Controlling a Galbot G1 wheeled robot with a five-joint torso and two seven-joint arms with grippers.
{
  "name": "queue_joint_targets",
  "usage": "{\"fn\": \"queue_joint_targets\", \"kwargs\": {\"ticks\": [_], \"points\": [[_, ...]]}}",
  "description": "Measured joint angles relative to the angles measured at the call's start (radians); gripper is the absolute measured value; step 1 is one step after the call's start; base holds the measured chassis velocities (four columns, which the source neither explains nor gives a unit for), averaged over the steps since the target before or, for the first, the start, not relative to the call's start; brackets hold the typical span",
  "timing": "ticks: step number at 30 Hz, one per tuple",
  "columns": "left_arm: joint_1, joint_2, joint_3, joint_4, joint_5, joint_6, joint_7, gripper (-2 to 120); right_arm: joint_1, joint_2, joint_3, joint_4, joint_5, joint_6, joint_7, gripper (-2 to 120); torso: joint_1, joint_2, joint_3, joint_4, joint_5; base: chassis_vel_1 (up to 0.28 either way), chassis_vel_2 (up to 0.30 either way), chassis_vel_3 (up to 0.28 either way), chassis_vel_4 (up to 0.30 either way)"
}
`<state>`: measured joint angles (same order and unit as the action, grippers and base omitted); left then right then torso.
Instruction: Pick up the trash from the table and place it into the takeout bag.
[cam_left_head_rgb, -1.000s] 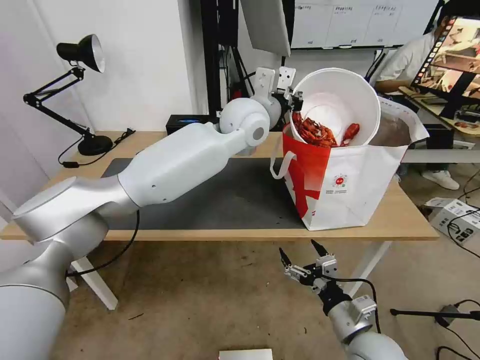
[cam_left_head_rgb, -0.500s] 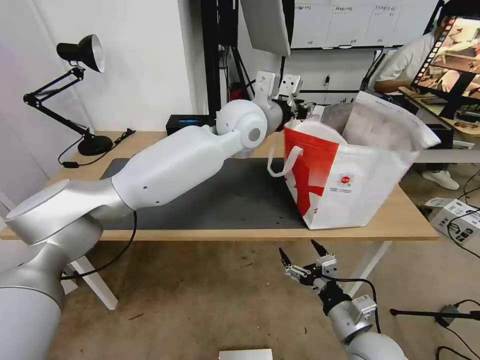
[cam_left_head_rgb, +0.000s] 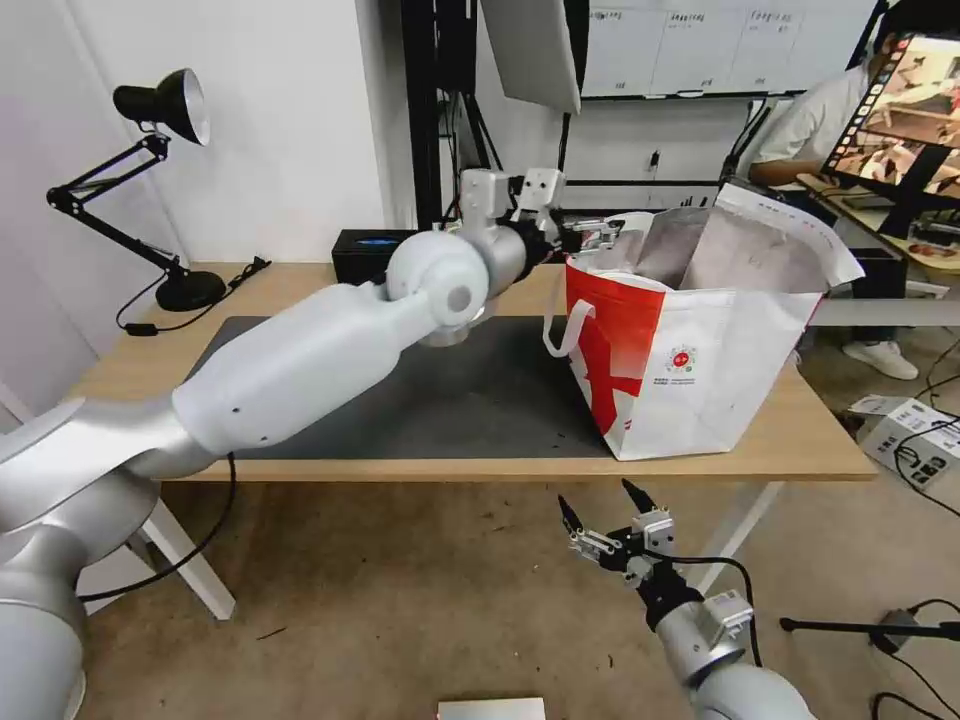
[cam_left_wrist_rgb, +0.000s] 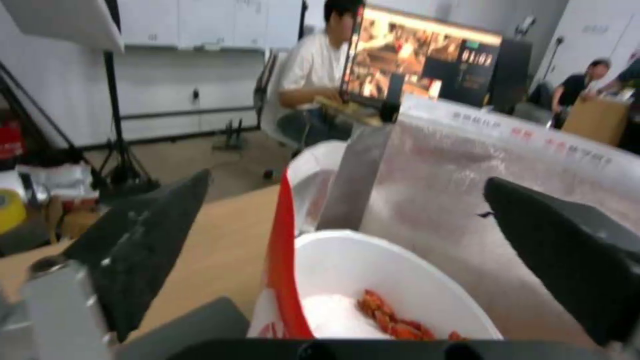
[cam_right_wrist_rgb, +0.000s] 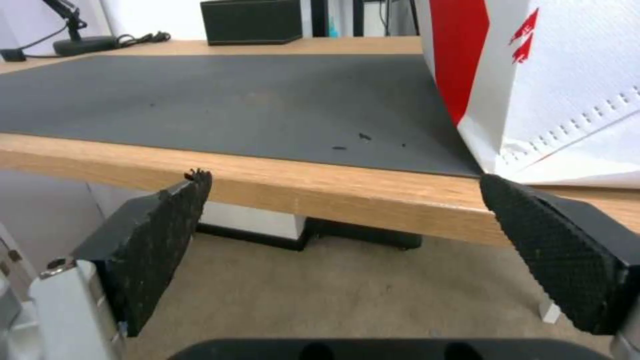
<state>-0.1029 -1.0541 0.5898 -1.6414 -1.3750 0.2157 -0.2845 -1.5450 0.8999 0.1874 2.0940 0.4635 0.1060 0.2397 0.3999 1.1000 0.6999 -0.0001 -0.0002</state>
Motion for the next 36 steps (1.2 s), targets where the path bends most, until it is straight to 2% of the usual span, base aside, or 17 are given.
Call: {"fn": "queue_joint_targets", "kwargs": {"ticks": [1,4,8,10,15,18,19,21,22,24,25,27,29,31,32,35,36], "points": [[0.000,0.000,0.000,0.000,0.000,0.000,0.000,109,0.000,0.000,0.000,0.000,0.000,0.000,0.000,100,0.000,0.000,0.000,0.0000,0.0000,0.000,0.000,0.000,0.000],[0.054,0.057,-0.022,-0.022,0.034,-0.105,0.053,113,0.000,0.000,0.000,0.000,0.000,0.000,0.000,100,0.000,0.000,0.000,0.0001,-0.0001,0.000,0.000,0.000,0.000],[0.103,0.093,-0.046,-0.039,0.070,-0.165,0.070,115,0.000,0.000,0.000,0.000,0.000,0.000,0.000,100,0.000,0.000,0.000,0.0002,0.0000,0.000,0.000,0.000,0.000],[0.175,0.138,-0.080,-0.060,0.144,-0.227,0.096,115,0.000,0.000,0.000,0.000,0.000,0.000,0.000,100,0.000,0.000,0.000,0.0000,0.0000,0.000,0.000,0.000,0.000],[0.273,0.199,-0.146,-0.098,0.230,-0.276,0.133,112,0.000,0.000,0.000,0.000,0.000,0.000,0.000,100,0.000,0.000,0.000,0.0001,-0.0002,0.000,0.000,0.000,0.000],[0.440,0.263,-0.282,-0.145,0.321,-0.328,0.170,105,0.000,0.000,0.000,0.000,0.000,0.000,0.000,100,0.000,0.000,0.000,0.0002,0.0001,0.000,0.000,0.000,0.000],[0.440,0.263,-0.282,-0.145,0.321,-0.328,0.170,105,0.000,0.000,0.000,0.000,0.000,0.000,0.000,100,0.000,0.000,0.000,0.0002,0.0001,0.000,0.000,0.000,0.000],[0.597,0.305,-0.398,-0.174,0.370,-0.359,0.218,101,0.000,0.000,0.000,0.000,0.000,0.000,0.000,100,0.000,0.000,0.000,0.0002,-0.0006,0.000,0.000,0.000,0.000],[0.597,0.305,-0.398,-0.174,0.370,-0.359,0.218,101,0.000,0.000,0.000,0.000,0.000,0.000,0.000,100,0.000,0.000,0.000,0.0002,-0.0006,0.000,0.000,0.000,0.000],[0.756,0.337,-0.528,-0.205,0.405,-0.376,0.256,100,0.000,0.000,0.000,0.000,0.000,0.000,0.000,100,0.000,0.000,0.000,0.0002,-0.0002,0.000,0.000,0.000,0.000],[0.756,0.337,-0.528,-0.205,0.405,-0.376,0.256,100,0.000,0.000,0.000,0.000,0.000,0.000,0.000,100,0.000,0.000,0.000,0.0002,-0.0002,0.000,0.000,0.000,0.000],[0.898,0.361,-0.654,-0.236,0.431,-0.404,0.272,100,0.000,0.000,0.000,0.000,0.000,0.000,0.000,100,0.000,0.000,0.000,0.0004,0.0003,0.000,0.000,0.000,0.000],[0.952,0.369,-0.690,-0.245,0.441,-0.418,0.275,100,0.000,0.000,0.000,0.000,0.000,0.000,0.000,100,0.000,0.000,0.000,0.0008,-0.0001,0.000,0.000,0.000,0.000],[1.037,0.373,-0.753,-0.253,0.474,-0.444,0.278,100,0.000,0.000,0.000,0.000,0.000,0.000,0.000,100,0.000,0.000,0.000,0.0000,0.0001,0.000,0.000,0.000,0.000],[1.037,0.373,-0.753,-0.253,0.474,-0.444,0.278,100,0.000,0.000,0.000,0.000,0.000,0.000,0.000,100,0.000,0.000,0.000,0.0000,0.0001,0.000,0.000,0.000,0.000],[1.158,0.345,-0.853,-0.247,0.526,-0.480,0.287,100,0.000,0.000,0.000,0.000,0.000,0.000,0.000,100,0.000,0.000,0.000,0.0001,-0.0003,0.000,0.000,0.000,0.000],[1.158,0.345,-0.853,-0.247,0.526,-0.480,0.287,100,0.000,0.000,0.000,0.000,0.000,0.000,0.000,100,0.000,0.000,0.000,0.0001,-0.0003,0.000,0.000,0.000,0.000]]}}
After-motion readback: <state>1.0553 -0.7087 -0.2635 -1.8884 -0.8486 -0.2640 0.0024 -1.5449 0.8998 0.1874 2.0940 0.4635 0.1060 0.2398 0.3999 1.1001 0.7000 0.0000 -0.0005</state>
